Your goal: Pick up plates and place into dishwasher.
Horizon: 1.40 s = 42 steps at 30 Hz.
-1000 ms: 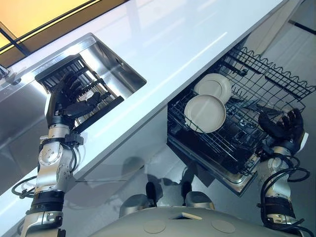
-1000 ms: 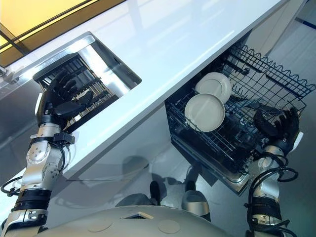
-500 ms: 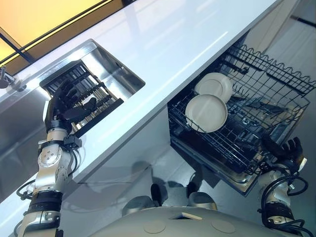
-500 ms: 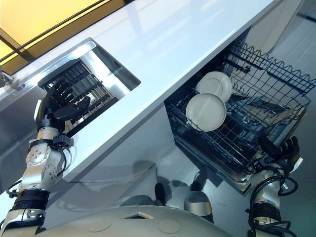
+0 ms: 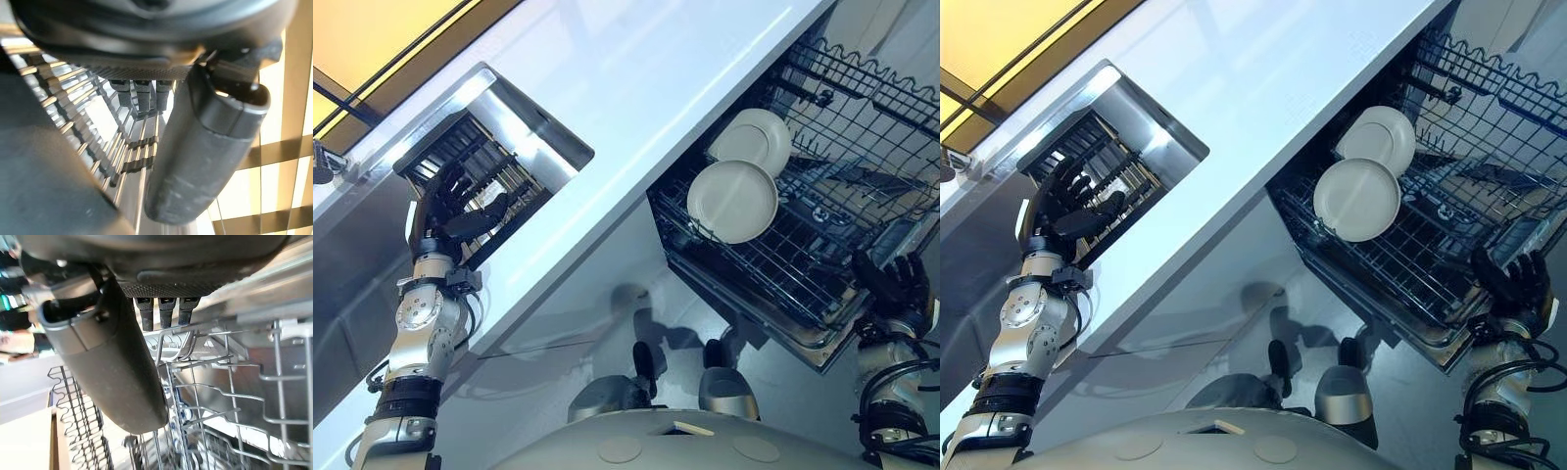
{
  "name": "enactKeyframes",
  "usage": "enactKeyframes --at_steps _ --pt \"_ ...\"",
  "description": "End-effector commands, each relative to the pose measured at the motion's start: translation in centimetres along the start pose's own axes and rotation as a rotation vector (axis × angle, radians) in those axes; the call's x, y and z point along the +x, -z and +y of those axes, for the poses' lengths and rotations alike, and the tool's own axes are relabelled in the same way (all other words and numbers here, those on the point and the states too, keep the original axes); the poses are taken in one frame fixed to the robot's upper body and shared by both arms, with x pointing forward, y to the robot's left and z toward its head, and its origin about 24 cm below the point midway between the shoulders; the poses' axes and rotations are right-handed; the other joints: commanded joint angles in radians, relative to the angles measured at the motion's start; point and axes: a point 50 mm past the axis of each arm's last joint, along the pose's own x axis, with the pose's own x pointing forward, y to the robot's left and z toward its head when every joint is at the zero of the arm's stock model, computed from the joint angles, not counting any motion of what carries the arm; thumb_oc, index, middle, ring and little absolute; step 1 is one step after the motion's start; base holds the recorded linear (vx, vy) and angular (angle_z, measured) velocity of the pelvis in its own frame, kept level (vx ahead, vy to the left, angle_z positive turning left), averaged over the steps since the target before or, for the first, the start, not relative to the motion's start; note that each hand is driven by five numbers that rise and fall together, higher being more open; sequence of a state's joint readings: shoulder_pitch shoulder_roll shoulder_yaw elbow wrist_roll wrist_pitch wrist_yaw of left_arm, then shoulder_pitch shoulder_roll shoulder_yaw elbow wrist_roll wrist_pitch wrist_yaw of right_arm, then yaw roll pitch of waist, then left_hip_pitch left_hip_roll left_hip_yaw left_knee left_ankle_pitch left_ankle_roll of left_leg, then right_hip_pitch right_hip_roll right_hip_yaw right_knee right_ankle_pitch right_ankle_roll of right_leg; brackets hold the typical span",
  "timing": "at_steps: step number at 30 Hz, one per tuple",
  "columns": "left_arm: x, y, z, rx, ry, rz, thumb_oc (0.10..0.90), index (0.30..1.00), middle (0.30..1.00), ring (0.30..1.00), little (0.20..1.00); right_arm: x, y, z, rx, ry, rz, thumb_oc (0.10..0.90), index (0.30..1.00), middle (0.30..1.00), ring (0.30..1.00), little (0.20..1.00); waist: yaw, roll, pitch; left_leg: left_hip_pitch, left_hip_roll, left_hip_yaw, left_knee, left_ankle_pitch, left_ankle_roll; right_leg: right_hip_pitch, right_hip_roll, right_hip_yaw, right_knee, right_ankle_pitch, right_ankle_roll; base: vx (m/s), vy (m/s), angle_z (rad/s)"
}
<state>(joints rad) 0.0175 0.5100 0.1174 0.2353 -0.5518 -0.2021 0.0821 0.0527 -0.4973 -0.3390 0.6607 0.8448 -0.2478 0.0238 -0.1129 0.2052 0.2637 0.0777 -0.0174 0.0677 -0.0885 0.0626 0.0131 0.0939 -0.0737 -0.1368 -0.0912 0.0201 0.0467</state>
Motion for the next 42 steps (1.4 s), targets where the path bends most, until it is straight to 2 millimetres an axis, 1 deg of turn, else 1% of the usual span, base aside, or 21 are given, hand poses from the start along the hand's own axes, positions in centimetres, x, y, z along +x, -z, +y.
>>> enactKeyframes --at_steps 1,6,9,14,15,18,19,23,26,27,29,32,33,38,40,42 --pt "2.9 -6.3 0.6 -0.046 -0.040 -0.313 0.800 0.900 0.900 0.900 0.900 1.0 -2.4 9.8 0.024 -0.589 -0.083 0.800 0.900 0.900 0.900 0.900 0.059 -0.018 -0.002 -0.035 -0.043 -0.027 0.101 -0.117 -0.020 -0.122 0.021 -0.035 0.268 -0.204 -0.034 0.00 0.000 0.00" --pt "3.0 -5.9 -0.1 -0.050 -0.027 -0.307 0.800 0.900 0.900 0.900 0.900 0.5 -2.4 13.0 0.069 -0.744 -0.071 0.800 0.900 0.900 0.900 0.900 0.078 -0.027 0.004 -0.048 -0.043 -0.041 0.110 -0.113 -0.019 -0.126 0.018 -0.042 0.273 -0.201 -0.036 0.00 0.000 0.07" --pt "3.0 -5.6 -0.9 -0.050 -0.014 -0.297 0.800 0.900 0.900 0.900 0.900 0.3 -3.0 15.4 0.089 -0.836 -0.084 0.800 0.900 0.900 0.900 0.900 0.093 -0.028 0.002 -0.050 -0.046 -0.051 0.117 -0.113 -0.016 -0.124 0.013 -0.047 0.274 -0.199 -0.037 0.05 0.047 0.09" --pt "3.3 -5.0 -2.1 -0.052 0.008 -0.275 0.800 0.900 0.900 0.900 0.900 0.1 -4.2 19.7 0.109 -0.932 -0.115 0.800 0.900 0.900 0.900 0.900 0.122 -0.033 -0.015 -0.046 -0.053 -0.069 0.125 -0.118 -0.010 -0.109 0.002 -0.058 0.272 -0.196 -0.036 0.10 0.082 0.05" --pt "3.4 -4.7 -2.6 -0.051 0.015 -0.262 0.800 0.900 0.900 0.900 0.900 -0.1 -4.6 21.2 0.108 -0.960 -0.126 0.800 0.900 0.900 0.900 0.900 0.134 -0.035 -0.024 -0.043 -0.057 -0.077 0.128 -0.119 -0.008 -0.102 -0.001 -0.060 0.272 -0.195 -0.036 0.14 0.116 0.06" --pt "3.5 -4.4 -3.2 -0.045 0.031 -0.243 0.800 0.900 0.900 0.900 0.900 -0.4 -5.3 23.6 0.116 -0.991 -0.141 0.800 0.900 0.900 0.900 0.900 0.156 -0.038 -0.040 -0.037 -0.063 -0.091 0.133 -0.121 -0.004 -0.090 -0.009 -0.068 0.273 -0.194 -0.036 0.13 0.111 0.07" --pt "3.5 -4.3 -3.2 -0.045 0.031 -0.241 0.800 0.900 0.900 0.900 0.900 -0.4 -5.3 23.8 0.117 -0.996 -0.143 0.800 0.900 0.900 0.900 0.900 0.158 -0.039 -0.042 -0.036 -0.064 -0.093 0.134 -0.121 -0.003 -0.089 -0.010 -0.070 0.273 -0.194 -0.036 0.10 0.101 0.13" --pt "3.5 -3.9 -3.7 -0.043 0.053 -0.220 0.800 0.900 0.900 0.900 0.900 -0.7 -6.1 26.3 0.123 -1.023 -0.166 0.800 0.900 0.900 0.900 0.900 0.189 -0.040 -0.058 -0.026 -0.072 -0.111 0.136 -0.123 0.004 -0.074 -0.019 -0.083 0.278 -0.194 -0.037 0.11 0.124 0.23" --pt "3.5 -3.8 -4.0 -0.034 0.069 -0.209 0.800 0.900 0.900 0.900 0.900 -0.8 -7.0 27.9 0.126 -1.006 -0.208 0.800 0.900 0.900 0.900 0.900 0.215 -0.047 -0.070 -0.022 -0.079 -0.124 0.142 -0.129 0.010 -0.065 -0.026 -0.093 0.281 -0.193 -0.037 0.10 0.119 0.24" --pt "3.5 -3.7 -4.1 -0.028 0.081 -0.205 0.800 0.900 0.900 0.900 0.900 -0.6 -7.3 28.4 0.117 -0.974 -0.221 0.800 0.900 0.900 0.900 0.900 0.227 -0.051 -0.075 -0.021 -0.084 -0.128 0.147 -0.133 0.015 -0.062 -0.030 -0.097 0.282 -0.191 -0.037 0.10 0.110 0.29" --pt "3.4 -3.7 -4.3 -0.024 0.090 -0.199 0.800 0.900 0.900 0.900 0.900 -0.4 -7.6 28.7 0.103 -0.932 -0.239 0.800 0.900 0.900 0.900 0.900 0.238 -0.055 -0.080 -0.019 -0.089 -0.132 0.151 -0.138 0.019 -0.058 -0.033 -0.101 0.284 -0.191 -0.036 0.08 0.086 0.20" --pt "3.4 -3.7 -4.5 -0.008 0.108 -0.196 0.800 0.900 0.900 0.900 0.900 0.8 -7.9 28.0 0.014 -0.731 -0.282 0.800 0.900 0.900 0.900 0.900 0.252 -0.061 -0.084 -0.016 -0.095 -0.134 0.157 -0.144 0.028 -0.053 -0.040 -0.106 0.289 -0.189 -0.033 0.06 0.086 0.18" --pt "3.2 -3.8 -4.5 -0.005 0.115 -0.198 0.800 0.900 0.900 0.900 0.900 1.3 -8.1 27.3 -0.055 -0.614 -0.325 0.800 0.900 0.900 0.900 0.900 0.257 -0.064 -0.086 -0.012 -0.097 -0.131 0.157 -0.147 0.034 -0.052 -0.042 -0.106 0.293 -0.188 -0.030 0.05 0.088 0.13" --pt "2.7 -4.1 -4.1 -0.002 0.112 -0.220 0.800 0.900 0.900 0.900 0.900 1.6 -7.8 25.5 -0.116 -0.472 -0.347 0.800 0.900 0.900 0.900 0.900 0.252 -0.075 -0.083 -0.003 -0.099 -0.118 0.156 -0.153 0.048 -0.056 -0.041 -0.097 0.300 -0.181 -0.023 0.02 0.056 0.07" --pt "2.3 -4.1 -3.6 -0.001 0.102 -0.235 0.800 0.900 0.900 0.900 0.900 1.6 -7.2 23.9 -0.158 -0.430 -0.357 0.800 0.900 0.900 0.900 0.900 0.243 -0.085 -0.082 0.002 -0.097 -0.107 0.155 -0.159 0.055 -0.058 -0.040 -0.088 0.301 -0.178 -0.017 0.00 0.000 0.00" --pt "2.0 -4.2 -3.2 0.001 0.093 -0.244 0.800 0.900 0.900 0.900 0.900 1.6 -6.8 22.9 -0.203 -0.418 -0.353 0.800 0.900 0.900 0.900 0.900 0.236 -0.091 -0.083 0.006 -0.095 -0.100 0.153 -0.163 0.058 -0.059 -0.038 -0.082 0.301 -0.178 -0.013 0.00 0.000 0.00"
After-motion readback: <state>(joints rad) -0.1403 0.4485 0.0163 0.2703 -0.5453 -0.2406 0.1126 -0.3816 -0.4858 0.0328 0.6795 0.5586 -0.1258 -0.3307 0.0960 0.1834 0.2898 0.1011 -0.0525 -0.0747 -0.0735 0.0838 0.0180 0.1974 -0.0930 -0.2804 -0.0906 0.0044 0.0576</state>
